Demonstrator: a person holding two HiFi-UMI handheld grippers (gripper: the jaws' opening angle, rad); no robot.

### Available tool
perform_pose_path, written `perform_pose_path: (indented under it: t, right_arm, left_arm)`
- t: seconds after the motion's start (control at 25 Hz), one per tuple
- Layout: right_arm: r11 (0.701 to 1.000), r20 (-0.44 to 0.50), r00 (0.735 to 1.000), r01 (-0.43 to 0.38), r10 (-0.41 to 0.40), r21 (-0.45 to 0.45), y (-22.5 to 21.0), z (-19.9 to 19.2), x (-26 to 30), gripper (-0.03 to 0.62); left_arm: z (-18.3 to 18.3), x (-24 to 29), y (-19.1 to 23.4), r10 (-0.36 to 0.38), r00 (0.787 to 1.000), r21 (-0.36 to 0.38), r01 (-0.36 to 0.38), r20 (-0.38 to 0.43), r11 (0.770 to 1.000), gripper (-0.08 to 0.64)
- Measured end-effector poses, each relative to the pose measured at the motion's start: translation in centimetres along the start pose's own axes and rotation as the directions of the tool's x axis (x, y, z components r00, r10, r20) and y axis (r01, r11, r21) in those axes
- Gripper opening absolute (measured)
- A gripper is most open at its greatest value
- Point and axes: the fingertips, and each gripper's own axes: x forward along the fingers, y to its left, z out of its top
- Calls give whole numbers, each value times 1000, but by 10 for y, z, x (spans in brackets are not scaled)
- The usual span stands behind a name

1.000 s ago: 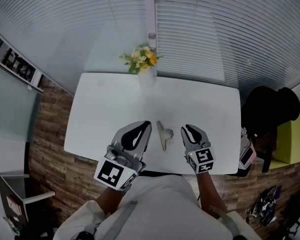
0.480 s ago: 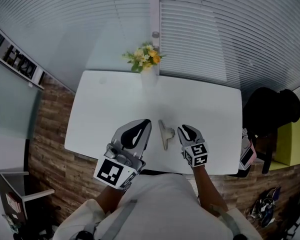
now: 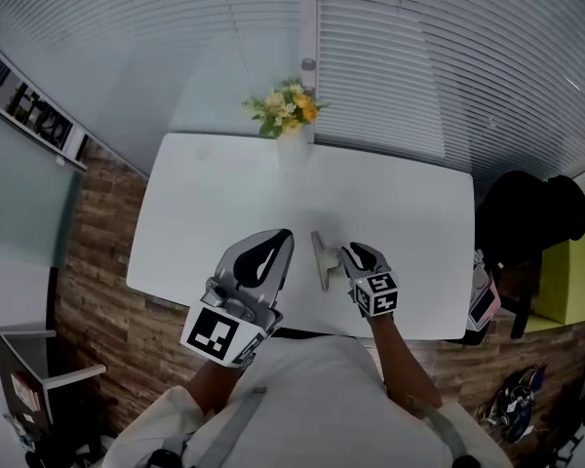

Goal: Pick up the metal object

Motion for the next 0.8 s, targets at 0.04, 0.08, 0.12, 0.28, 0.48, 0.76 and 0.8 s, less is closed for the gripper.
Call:
perform_pose_path:
  t: [0.04,0.08,0.12,0.28,0.48,0.76,0.8]
  right_arm:
    - [1000,-6,1000,-2,2,9,0,-3,3,100]
    - [1000,-11,1000,-4,4,19,0,-6,6,101]
    - [1000,-17,1000,-6,6,27,0,-9,9,104]
    - [998,-42,999,-13,16,55,1,-21,19,109]
    - [996,-85,996,-2,10,92,-3,-41,28,123]
    - [991,-138,990,12,7,135,-9,-66,40,156]
    - [990,-144,990,12,8,142,-9,-69,41,160]
  left_arm:
    - [0,0,1,1,1000,0,-1,1,1000,6]
    - [1,0,1,1,1000,0,-1,2,1000,6]
    - [0,0,2,1,1000,0,-1,2,1000,6]
    - [0,-2,5,5,1000,-2,-5,-1,1000,6]
    - [-2,-4,9,11,1000,-4,-11,-6,1000,6]
    - [-2,-6,12,16,1000,-5,-16,-7,1000,6]
    - [-2,-7,13,17,1000,-5,-17,-8,1000,6]
